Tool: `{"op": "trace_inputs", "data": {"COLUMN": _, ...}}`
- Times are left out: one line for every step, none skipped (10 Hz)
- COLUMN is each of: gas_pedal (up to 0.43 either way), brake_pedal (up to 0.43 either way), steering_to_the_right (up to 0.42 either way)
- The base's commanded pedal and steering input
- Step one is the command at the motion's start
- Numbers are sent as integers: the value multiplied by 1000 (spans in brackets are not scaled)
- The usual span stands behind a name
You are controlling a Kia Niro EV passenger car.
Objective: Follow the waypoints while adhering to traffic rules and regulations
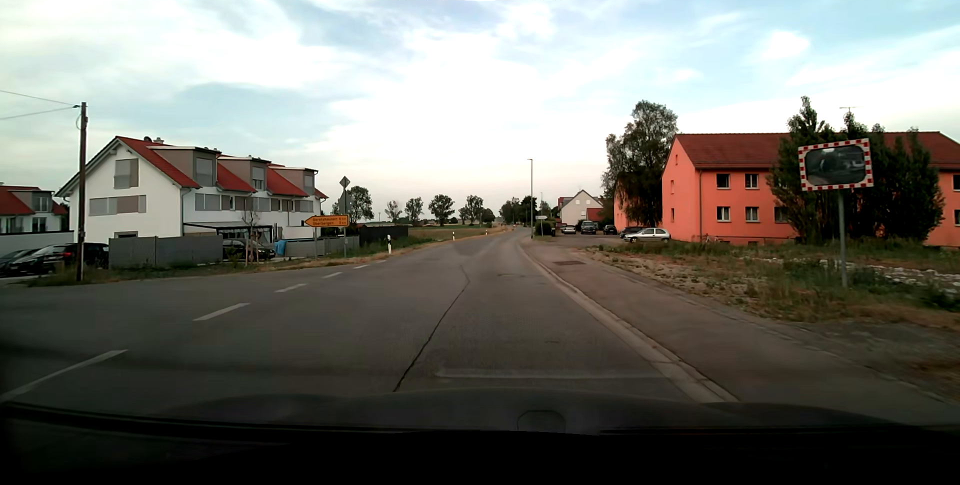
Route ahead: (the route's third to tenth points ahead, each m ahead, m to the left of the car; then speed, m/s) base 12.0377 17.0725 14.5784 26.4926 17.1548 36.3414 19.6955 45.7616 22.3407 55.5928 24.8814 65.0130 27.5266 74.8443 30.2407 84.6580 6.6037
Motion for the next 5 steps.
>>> {"op": "trace_inputs", "data": {"gas_pedal": 0, "brake_pedal": 262, "steering_to_the_right": -39}}
{"op": "trace_inputs", "data": {"gas_pedal": 0, "brake_pedal": 226, "steering_to_the_right": -58}}
{"op": "trace_inputs", "data": {"gas_pedal": 0, "brake_pedal": 171, "steering_to_the_right": -81}}
{"op": "trace_inputs", "data": {"gas_pedal": 0, "brake_pedal": 61, "steering_to_the_right": -124}}
{"op": "trace_inputs", "data": {"gas_pedal": 0, "brake_pedal": 24, "steering_to_the_right": -177}}
